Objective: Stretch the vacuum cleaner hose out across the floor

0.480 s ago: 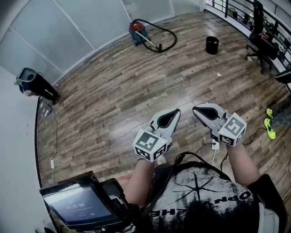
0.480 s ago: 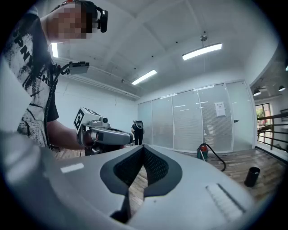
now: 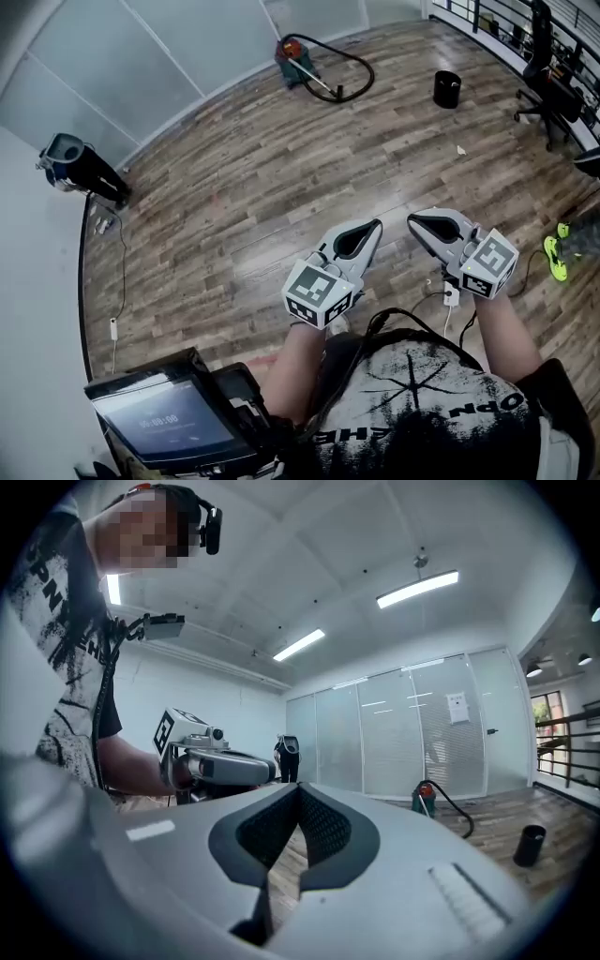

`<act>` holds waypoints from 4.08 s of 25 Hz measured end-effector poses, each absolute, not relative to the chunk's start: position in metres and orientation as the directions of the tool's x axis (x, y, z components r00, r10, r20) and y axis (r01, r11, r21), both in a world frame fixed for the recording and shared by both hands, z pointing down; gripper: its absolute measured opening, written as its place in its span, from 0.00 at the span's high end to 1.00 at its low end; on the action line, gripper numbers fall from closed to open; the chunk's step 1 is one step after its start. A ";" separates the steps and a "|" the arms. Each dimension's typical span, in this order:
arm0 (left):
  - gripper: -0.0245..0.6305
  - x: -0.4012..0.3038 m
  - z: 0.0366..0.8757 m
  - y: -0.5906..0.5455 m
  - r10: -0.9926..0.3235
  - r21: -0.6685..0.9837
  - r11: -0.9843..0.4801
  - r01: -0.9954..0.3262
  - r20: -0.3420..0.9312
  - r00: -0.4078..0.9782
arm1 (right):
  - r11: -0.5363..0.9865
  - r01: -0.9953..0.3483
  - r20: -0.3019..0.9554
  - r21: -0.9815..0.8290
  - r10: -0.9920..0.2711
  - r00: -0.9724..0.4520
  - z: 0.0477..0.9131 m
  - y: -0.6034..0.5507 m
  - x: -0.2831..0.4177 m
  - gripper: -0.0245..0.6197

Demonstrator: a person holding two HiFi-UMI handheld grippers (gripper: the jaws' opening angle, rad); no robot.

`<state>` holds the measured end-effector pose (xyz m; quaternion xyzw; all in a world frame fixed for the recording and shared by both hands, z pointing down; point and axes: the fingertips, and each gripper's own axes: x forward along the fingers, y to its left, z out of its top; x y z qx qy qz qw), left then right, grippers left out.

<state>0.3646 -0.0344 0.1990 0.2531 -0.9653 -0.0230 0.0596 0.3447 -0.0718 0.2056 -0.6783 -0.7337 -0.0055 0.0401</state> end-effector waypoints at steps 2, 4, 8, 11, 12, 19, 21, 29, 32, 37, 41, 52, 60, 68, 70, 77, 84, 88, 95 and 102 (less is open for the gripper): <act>0.96 0.363 0.200 -0.035 -0.492 0.076 0.870 -0.486 0.110 -0.864 | 0.071 0.995 0.059 -0.070 0.996 -0.067 0.205 -0.071 0.343 0.95; 0.96 0.364 0.201 -0.037 -0.498 0.079 0.867 -0.492 0.119 -0.859 | 0.064 0.995 0.066 -0.077 0.996 -0.059 0.207 -0.070 0.345 0.95; 0.96 0.368 0.202 -0.037 -0.498 0.077 0.867 -0.492 0.116 -0.860 | 0.062 0.996 0.071 -0.067 0.996 -0.057 0.211 -0.067 0.351 0.95; 0.96 0.370 0.205 -0.036 -0.494 0.073 0.869 -0.489 0.118 -0.861 | 0.067 0.995 0.059 -0.080 0.996 -0.062 0.213 -0.069 0.352 0.95; 0.96 0.371 0.206 -0.035 -0.494 0.071 0.870 -0.488 0.121 -0.861 | 0.070 0.994 0.062 -0.081 0.996 -0.065 0.215 -0.070 0.352 0.95; 0.96 0.371 0.204 -0.028 -0.487 0.068 0.874 -0.482 0.117 -0.866 | 0.074 0.996 0.048 -0.059 0.996 -0.071 0.210 -0.066 0.349 0.95; 0.96 0.370 0.205 -0.030 -0.488 0.070 0.873 -0.483 0.116 -0.865 | 0.075 0.996 0.048 -0.052 0.996 -0.073 0.210 -0.065 0.349 0.95; 0.96 0.356 0.214 -0.006 -0.505 0.083 0.863 -0.499 0.114 -0.855 | 0.093 0.995 0.058 -0.047 0.994 -0.091 0.223 -0.041 0.339 0.95; 0.96 0.341 0.217 0.017 -0.509 0.094 0.860 -0.501 0.107 -0.854 | 0.106 0.993 0.078 -0.045 0.992 -0.102 0.228 -0.022 0.325 0.95; 0.96 0.310 0.220 0.068 -0.528 0.113 0.847 -0.519 0.081 -0.845 | 0.137 0.990 0.107 -0.028 0.985 -0.134 0.230 0.024 0.296 0.95; 0.96 0.291 0.230 0.111 -0.572 0.155 0.817 -0.556 0.089 -0.815 | 0.162 0.986 0.118 -0.040 0.981 -0.156 0.227 0.075 0.275 0.95; 0.96 0.253 0.236 0.237 -0.600 0.185 0.792 -0.581 0.066 -0.797 | 0.216 0.976 0.160 -0.026 0.965 -0.209 0.235 0.197 0.239 0.95; 0.96 0.243 0.237 0.266 -0.612 0.174 0.784 -0.596 0.057 -0.789 | 0.229 0.973 0.156 -0.023 0.962 -0.222 0.236 0.224 0.220 0.95; 0.96 0.206 0.237 0.289 -0.579 0.201 0.804 -0.560 0.050 -0.813 | 0.186 0.982 0.153 -0.034 0.972 -0.179 0.235 0.250 0.182 0.95; 0.96 0.192 0.238 0.292 -0.567 0.204 0.812 -0.546 0.057 -0.822 | 0.164 0.986 0.128 -0.044 0.979 -0.157 0.232 0.256 0.166 0.95; 0.96 0.121 0.241 0.304 -0.515 0.209 0.848 -0.487 0.110 -0.850 | 0.097 0.992 0.072 -0.082 0.993 -0.091 0.227 0.282 0.084 0.95; 0.96 0.017 0.233 0.302 -0.481 0.183 0.871 -0.456 0.127 -0.867 | 0.039 0.989 0.003 -0.145 0.999 -0.039 0.217 0.279 -0.015 0.95; 0.96 -0.027 0.235 0.307 -0.459 0.186 0.882 -0.433 0.130 -0.879 | 0.019 0.989 -0.001 -0.143 1.000 -0.019 0.220 0.276 -0.058 0.95; 0.96 -0.089 0.225 0.303 -0.448 0.185 0.887 -0.423 0.119 -0.886 | 0.000 0.988 -0.002 -0.152 1.000 -0.001 0.222 0.268 -0.119 0.95; 0.96 -0.134 0.233 0.326 -0.424 0.188 0.899 -0.397 0.140 -0.895 | -0.014 0.986 0.003 -0.166 1.000 0.014 0.233 0.287 -0.165 0.95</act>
